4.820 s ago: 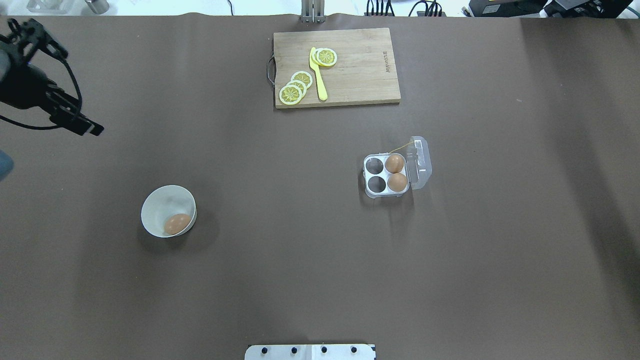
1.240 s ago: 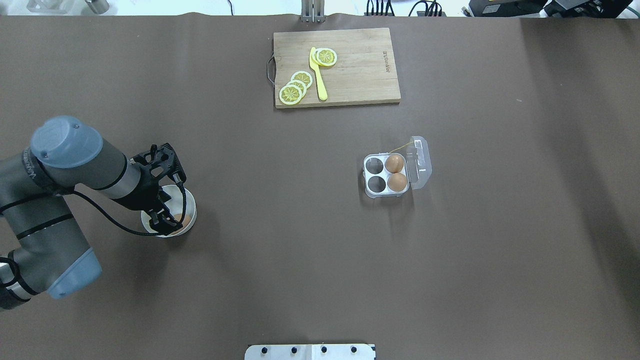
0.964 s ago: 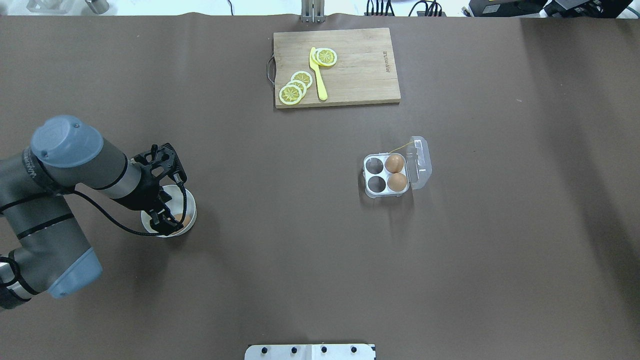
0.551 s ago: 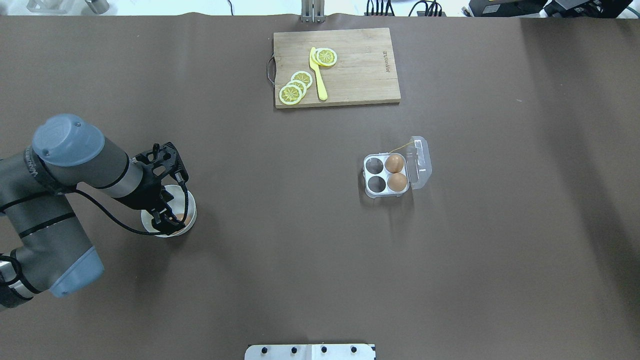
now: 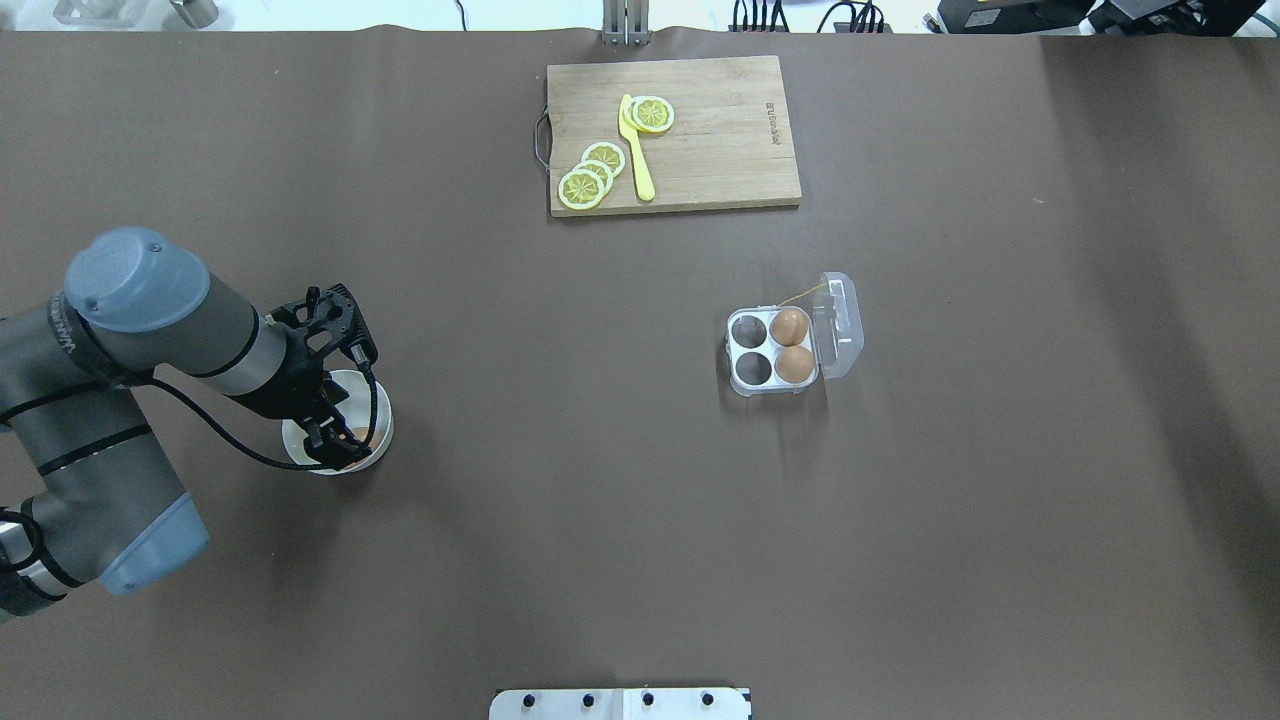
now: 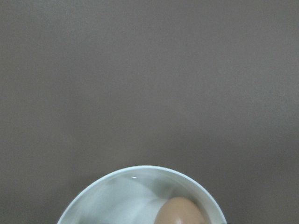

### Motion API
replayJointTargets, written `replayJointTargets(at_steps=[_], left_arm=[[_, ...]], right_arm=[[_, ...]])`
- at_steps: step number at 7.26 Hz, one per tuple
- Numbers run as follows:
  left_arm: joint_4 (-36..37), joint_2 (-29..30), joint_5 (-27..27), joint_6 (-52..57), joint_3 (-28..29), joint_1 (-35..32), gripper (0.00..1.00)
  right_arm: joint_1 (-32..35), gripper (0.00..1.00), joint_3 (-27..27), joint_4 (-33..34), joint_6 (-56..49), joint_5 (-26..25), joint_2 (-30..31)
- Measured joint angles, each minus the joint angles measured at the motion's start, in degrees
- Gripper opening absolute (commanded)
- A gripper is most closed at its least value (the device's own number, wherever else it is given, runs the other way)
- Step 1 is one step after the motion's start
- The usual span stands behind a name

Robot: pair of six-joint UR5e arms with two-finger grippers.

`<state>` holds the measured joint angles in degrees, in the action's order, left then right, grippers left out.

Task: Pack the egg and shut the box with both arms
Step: 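Close the left gripper around the brown egg in the bowl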

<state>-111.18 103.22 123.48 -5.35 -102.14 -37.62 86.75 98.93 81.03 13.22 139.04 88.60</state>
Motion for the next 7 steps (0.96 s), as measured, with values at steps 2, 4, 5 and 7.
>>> replayJointTargets(at_steps=[2, 4, 5, 7], left_arm=[[0.00, -0.07, 0.00, 0.01, -0.01, 0.00, 0.79], [-0.06, -0.10, 0.00, 0.06, -0.17, -0.03, 0.74], [-0.07, -0.11, 0.00, 0.07, -0.29, -0.05, 0.73], [-0.14, -0.21, 0.04, 0.07, -0.39, -0.08, 0.69]], right_arm=[[0.00, 1.00, 0.03, 0.00, 0.04, 0.00, 0.00], [0.00, 1.00, 0.16, 0.00, 0.05, 0.00, 0.01], [0.00, 1.00, 0.28, 0.00, 0.05, 0.00, 0.05], [0.00, 1.00, 0.50, 0.06, 0.05, 0.00, 0.14]])
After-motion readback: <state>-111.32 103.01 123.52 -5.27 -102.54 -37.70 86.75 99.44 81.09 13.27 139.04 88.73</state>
